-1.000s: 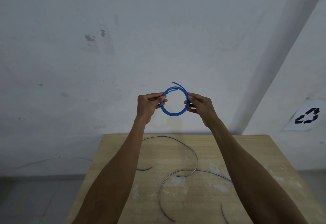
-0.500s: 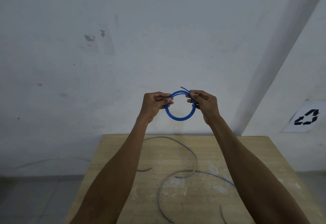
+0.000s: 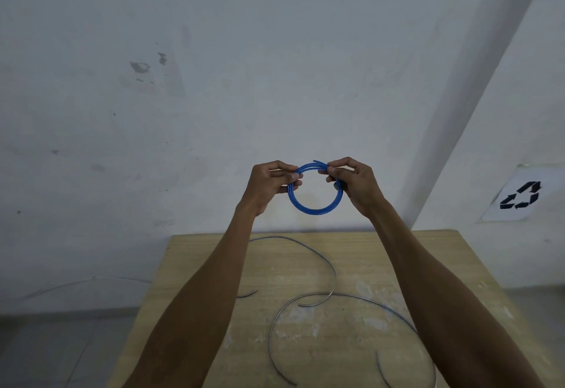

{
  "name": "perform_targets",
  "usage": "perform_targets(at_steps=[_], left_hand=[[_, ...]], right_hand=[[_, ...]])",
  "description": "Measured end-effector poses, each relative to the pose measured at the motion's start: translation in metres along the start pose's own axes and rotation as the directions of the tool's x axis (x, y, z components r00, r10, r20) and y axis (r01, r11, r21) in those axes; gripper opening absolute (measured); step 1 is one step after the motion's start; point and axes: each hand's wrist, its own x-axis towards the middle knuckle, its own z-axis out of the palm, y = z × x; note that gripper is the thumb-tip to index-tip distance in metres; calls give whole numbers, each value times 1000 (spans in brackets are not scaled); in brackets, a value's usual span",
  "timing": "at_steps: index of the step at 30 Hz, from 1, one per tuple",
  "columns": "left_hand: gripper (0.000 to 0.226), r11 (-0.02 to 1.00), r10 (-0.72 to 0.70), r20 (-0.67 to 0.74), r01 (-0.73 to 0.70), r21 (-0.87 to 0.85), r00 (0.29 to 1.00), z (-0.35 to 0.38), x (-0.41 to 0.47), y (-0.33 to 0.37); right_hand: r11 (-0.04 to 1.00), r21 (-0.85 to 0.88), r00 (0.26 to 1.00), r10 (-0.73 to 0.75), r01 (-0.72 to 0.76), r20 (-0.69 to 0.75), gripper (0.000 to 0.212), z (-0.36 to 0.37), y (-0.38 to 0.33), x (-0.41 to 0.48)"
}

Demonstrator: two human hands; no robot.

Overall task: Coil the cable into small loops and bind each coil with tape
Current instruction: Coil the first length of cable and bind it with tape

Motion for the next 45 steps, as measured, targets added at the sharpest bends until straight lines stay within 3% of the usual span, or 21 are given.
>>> perform_targets(at_steps=[8, 16, 31, 36, 45], left_hand=[[25, 998, -54, 33, 55, -15, 998, 5, 1, 0], [25, 998, -64, 108, 65, 0, 992, 10, 4, -1], [21, 999, -36, 85, 37, -7, 996, 14, 9, -6], [19, 1000, -7, 78, 9, -22, 997, 14, 11, -5], [21, 1000, 17, 41, -17, 5, 999, 13, 7, -10]], right_hand=[[998, -48, 998, -39, 41, 51, 16, -12, 1, -1], [1000, 10, 992, -11, 10, 123, 17, -23, 4, -1], [999, -21, 989, -44, 48, 142, 22, -16, 4, -1], [995, 103, 993, -4, -8, 119, 23, -8, 4, -4], [999, 44, 990, 10, -16, 142, 23, -3, -4, -6]])
